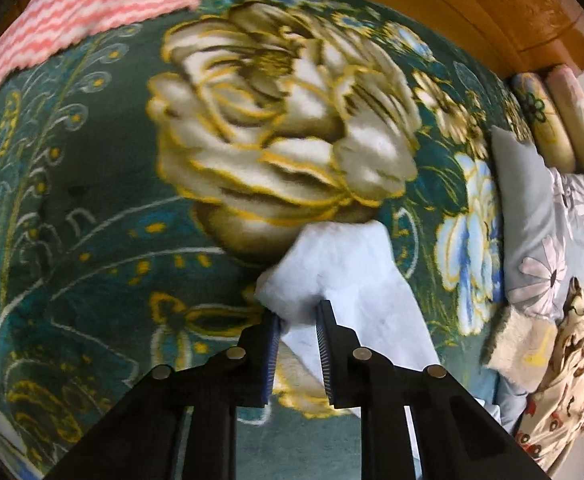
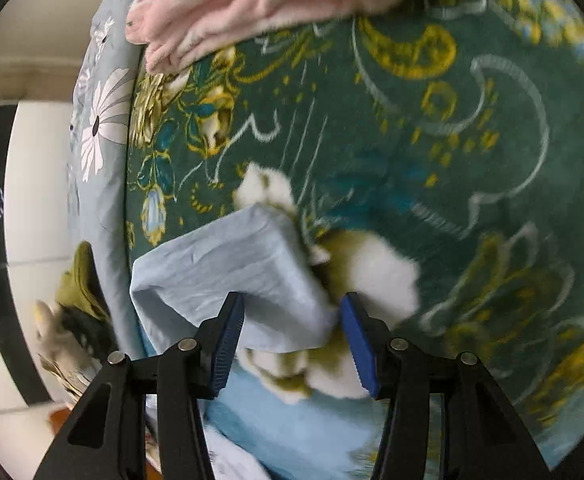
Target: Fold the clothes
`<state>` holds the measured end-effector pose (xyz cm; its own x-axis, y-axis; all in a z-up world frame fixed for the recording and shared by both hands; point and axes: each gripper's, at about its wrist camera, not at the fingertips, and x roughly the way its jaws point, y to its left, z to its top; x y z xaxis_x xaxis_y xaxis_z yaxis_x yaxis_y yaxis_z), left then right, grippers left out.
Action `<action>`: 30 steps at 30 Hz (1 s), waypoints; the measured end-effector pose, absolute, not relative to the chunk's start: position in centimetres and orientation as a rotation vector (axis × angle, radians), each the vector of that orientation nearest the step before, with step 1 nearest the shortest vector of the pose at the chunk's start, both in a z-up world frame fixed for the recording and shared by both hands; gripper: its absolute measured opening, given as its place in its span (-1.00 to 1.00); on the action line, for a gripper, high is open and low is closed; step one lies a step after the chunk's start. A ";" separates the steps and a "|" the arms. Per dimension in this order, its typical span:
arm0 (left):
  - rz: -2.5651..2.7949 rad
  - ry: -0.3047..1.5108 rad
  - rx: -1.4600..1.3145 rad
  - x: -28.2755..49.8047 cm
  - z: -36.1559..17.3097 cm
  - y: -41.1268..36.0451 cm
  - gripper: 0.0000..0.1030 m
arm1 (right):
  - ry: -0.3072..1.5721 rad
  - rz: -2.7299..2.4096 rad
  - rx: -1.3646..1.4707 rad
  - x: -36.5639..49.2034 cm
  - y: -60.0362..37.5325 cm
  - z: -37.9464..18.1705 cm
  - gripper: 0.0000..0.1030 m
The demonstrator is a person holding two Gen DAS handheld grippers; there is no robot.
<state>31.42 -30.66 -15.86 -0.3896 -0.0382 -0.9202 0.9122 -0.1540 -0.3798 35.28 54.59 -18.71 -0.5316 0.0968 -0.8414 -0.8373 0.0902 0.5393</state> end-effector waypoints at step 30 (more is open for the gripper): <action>-2.013 1.287 0.981 26.5 -9.6 -30.6 -0.92 | 0.930 2.629 -1.107 6.8 30.6 -5.1 -0.93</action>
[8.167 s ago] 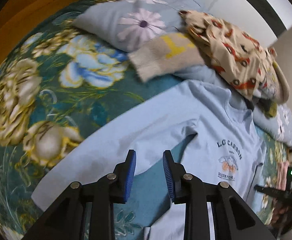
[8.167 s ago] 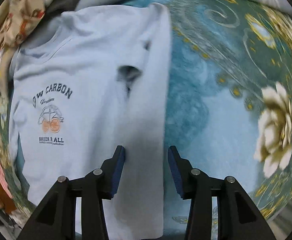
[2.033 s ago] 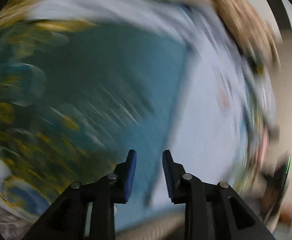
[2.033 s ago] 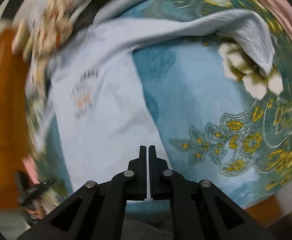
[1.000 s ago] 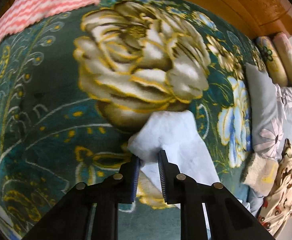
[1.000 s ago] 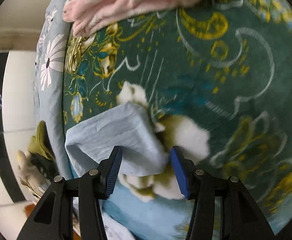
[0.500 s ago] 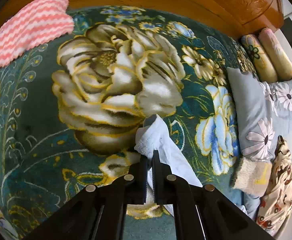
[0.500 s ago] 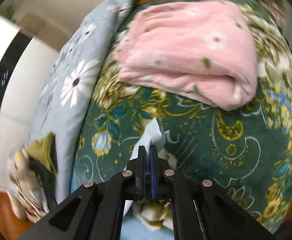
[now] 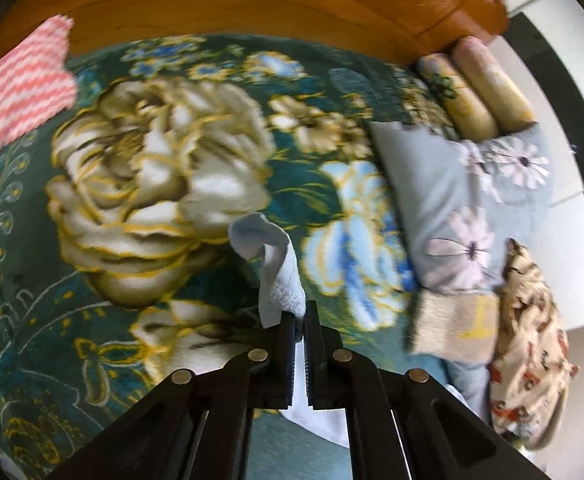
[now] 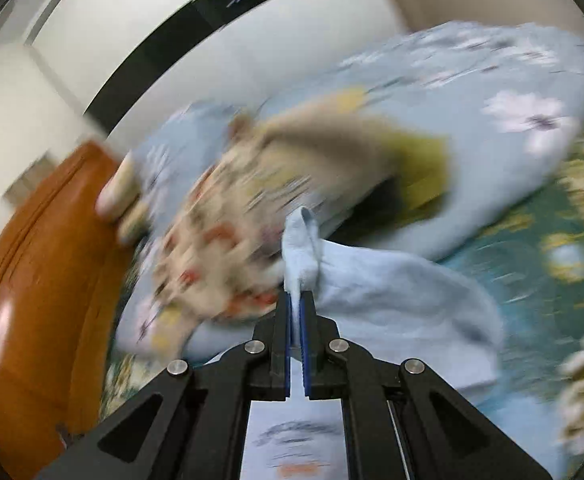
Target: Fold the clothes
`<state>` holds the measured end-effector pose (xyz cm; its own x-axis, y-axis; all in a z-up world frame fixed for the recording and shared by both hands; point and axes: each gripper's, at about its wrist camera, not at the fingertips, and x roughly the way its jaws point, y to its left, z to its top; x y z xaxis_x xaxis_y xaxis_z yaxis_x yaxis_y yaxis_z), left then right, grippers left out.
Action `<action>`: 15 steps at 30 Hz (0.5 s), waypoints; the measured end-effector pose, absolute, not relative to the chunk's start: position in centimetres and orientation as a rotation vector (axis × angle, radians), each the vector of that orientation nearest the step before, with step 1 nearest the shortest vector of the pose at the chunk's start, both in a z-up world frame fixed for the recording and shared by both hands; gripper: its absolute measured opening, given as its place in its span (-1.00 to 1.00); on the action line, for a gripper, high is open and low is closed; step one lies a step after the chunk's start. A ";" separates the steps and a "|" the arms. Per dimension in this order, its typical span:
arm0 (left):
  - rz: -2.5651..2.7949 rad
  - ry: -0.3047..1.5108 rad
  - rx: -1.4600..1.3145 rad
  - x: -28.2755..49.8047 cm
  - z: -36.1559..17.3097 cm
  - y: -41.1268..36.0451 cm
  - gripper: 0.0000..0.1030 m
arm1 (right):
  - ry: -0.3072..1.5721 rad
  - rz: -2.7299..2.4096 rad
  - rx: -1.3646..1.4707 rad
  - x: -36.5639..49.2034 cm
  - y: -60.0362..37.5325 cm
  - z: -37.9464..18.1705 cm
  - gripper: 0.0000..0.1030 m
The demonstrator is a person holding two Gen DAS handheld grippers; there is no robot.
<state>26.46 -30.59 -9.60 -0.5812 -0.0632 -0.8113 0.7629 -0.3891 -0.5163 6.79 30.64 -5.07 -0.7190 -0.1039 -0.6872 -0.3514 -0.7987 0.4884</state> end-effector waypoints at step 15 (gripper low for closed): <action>-2.082 1.275 1.042 26.0 -9.7 -30.8 -0.92 | 0.766 2.659 -1.727 -3.1 10.9 -15.8 -0.91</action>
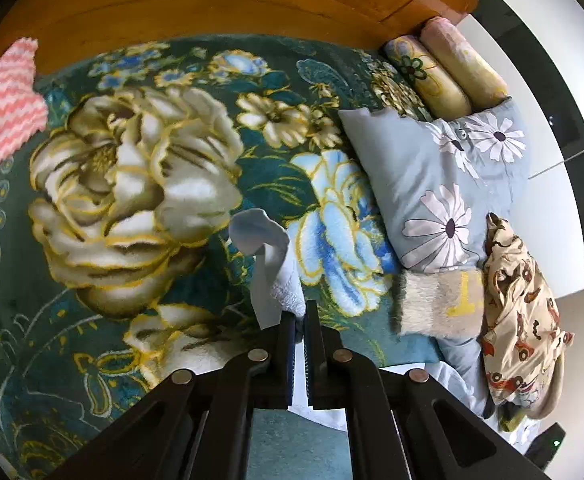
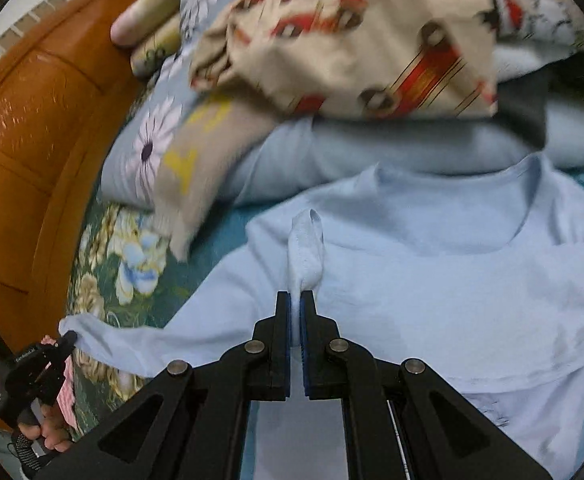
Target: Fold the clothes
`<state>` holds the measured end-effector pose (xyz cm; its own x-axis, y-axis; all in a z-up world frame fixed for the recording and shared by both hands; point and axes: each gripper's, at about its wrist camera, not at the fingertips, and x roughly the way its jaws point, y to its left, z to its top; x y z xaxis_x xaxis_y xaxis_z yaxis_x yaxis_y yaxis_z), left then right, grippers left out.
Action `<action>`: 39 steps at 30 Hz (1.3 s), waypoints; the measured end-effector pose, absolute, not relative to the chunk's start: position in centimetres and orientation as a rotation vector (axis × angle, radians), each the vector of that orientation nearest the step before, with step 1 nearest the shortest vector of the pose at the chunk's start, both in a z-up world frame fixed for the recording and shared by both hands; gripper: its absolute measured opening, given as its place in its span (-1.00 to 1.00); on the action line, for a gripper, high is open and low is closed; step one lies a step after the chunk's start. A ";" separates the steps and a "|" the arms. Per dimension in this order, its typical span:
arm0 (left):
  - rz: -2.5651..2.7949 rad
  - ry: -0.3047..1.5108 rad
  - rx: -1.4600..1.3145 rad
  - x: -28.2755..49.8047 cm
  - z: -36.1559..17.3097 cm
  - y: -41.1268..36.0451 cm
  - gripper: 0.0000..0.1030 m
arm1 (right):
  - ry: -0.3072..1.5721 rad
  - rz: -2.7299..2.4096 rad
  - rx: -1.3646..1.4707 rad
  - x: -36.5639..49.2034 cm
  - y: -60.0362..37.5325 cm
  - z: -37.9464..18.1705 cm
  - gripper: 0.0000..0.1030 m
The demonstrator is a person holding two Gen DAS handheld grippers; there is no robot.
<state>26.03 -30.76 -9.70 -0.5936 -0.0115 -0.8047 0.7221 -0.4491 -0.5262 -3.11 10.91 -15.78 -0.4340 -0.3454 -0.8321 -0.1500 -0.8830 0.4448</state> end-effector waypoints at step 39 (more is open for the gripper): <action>-2.921 0.721 1.948 3.4 -7.6 18.4 -0.94 | -1.911 -2.706 1.252 22.9 39.5 -15.7 -0.33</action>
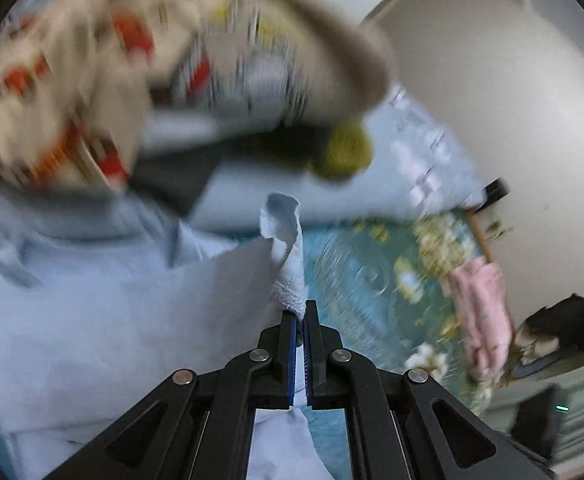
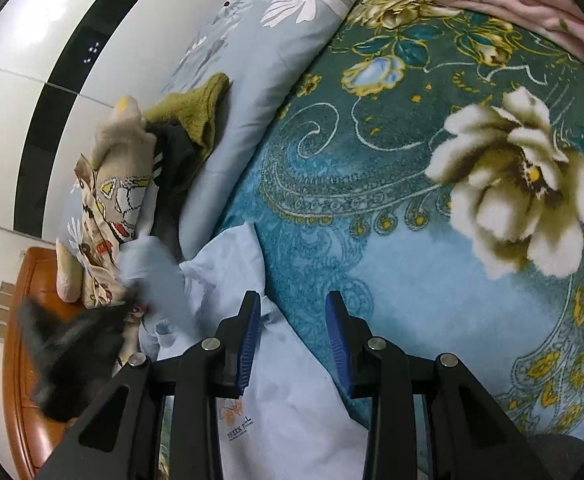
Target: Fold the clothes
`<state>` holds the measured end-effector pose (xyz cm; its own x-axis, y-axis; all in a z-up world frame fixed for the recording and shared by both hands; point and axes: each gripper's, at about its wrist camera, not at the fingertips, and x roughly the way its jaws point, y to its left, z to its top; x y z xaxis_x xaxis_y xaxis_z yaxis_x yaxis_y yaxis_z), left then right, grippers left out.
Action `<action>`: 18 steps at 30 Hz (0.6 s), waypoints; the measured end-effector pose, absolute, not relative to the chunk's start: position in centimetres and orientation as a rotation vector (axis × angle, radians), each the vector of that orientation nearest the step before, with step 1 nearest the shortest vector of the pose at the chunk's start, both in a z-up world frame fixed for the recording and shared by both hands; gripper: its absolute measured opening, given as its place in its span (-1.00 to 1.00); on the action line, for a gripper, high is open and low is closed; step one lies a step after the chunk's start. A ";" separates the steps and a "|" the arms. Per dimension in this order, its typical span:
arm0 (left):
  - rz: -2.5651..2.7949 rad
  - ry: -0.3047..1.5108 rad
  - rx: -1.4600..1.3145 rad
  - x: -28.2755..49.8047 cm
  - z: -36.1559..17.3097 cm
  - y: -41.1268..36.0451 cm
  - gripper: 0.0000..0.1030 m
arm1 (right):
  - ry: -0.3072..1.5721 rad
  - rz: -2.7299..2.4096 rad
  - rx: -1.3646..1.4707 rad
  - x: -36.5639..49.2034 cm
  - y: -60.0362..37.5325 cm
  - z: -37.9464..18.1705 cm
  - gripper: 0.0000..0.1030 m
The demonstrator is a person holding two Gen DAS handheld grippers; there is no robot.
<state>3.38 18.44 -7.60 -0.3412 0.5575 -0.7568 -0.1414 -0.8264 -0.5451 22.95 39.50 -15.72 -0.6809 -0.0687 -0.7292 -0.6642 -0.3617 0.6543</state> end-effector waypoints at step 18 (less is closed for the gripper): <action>2.146 -0.575 -1.777 7.1 -12.0 9.8 -0.21 | 1.325 2.173 -1.262 15.7 38.3 -18.3 -0.33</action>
